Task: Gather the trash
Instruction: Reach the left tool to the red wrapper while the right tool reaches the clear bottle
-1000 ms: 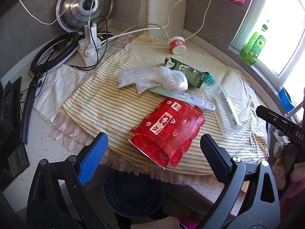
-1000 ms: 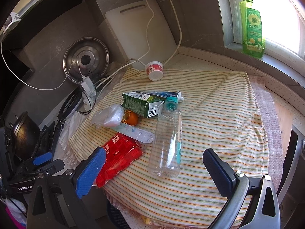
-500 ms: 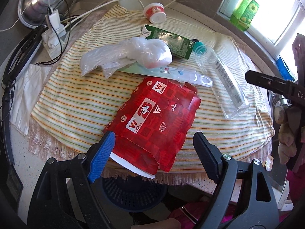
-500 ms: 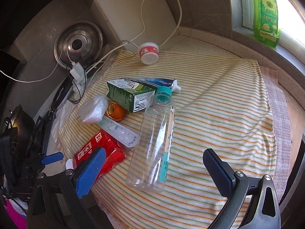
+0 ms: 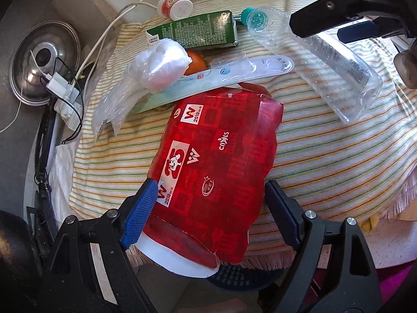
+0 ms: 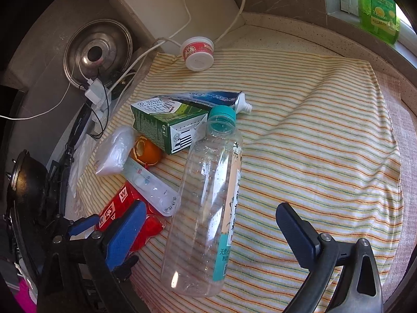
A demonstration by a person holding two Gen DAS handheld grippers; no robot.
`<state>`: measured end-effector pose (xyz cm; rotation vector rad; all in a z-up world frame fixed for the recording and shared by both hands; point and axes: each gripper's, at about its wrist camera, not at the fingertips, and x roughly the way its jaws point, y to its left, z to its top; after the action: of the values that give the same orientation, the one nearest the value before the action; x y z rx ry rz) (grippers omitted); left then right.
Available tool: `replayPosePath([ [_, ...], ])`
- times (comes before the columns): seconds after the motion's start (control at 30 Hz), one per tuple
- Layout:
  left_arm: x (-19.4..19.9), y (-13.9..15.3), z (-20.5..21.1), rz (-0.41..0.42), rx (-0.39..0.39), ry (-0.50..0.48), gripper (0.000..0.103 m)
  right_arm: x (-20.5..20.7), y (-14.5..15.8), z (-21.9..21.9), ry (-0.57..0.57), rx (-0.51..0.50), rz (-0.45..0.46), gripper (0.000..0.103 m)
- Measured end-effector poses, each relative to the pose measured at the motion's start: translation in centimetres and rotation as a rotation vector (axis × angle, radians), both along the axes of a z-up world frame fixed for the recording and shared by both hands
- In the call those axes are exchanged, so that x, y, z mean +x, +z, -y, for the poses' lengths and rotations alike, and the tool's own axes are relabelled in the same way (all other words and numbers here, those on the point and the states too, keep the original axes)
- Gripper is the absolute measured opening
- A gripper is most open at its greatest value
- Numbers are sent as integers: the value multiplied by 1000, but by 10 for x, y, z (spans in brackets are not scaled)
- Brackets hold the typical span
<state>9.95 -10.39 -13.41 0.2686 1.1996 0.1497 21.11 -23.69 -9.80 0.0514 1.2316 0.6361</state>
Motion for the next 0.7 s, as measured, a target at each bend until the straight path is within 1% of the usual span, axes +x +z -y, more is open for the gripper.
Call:
replayPosePath([
  [0.17,0,3,3,12,54,-26,85,9,-12,-5,-7,21,-53,98],
  [0.23,0,6,1,14,60,-22,76,11,-15,-7,-5,24,-71,96],
  [0.3,1,10,-5,21,63,-7,71,11,-19,-10,0,26,-83,94],
  [0.4,2,18,-17,38,47,16,70,13,-24,-13,7,28,-106,90],
  [0.47,6,22,-24,43,29,21,69,15,-25,-15,8,28,-112,89],
  [0.57,13,24,-27,42,34,14,69,20,-27,-17,5,29,-120,89],
  [0.7,22,38,-31,81,38,28,69,25,-28,-17,-6,29,-139,83],
])
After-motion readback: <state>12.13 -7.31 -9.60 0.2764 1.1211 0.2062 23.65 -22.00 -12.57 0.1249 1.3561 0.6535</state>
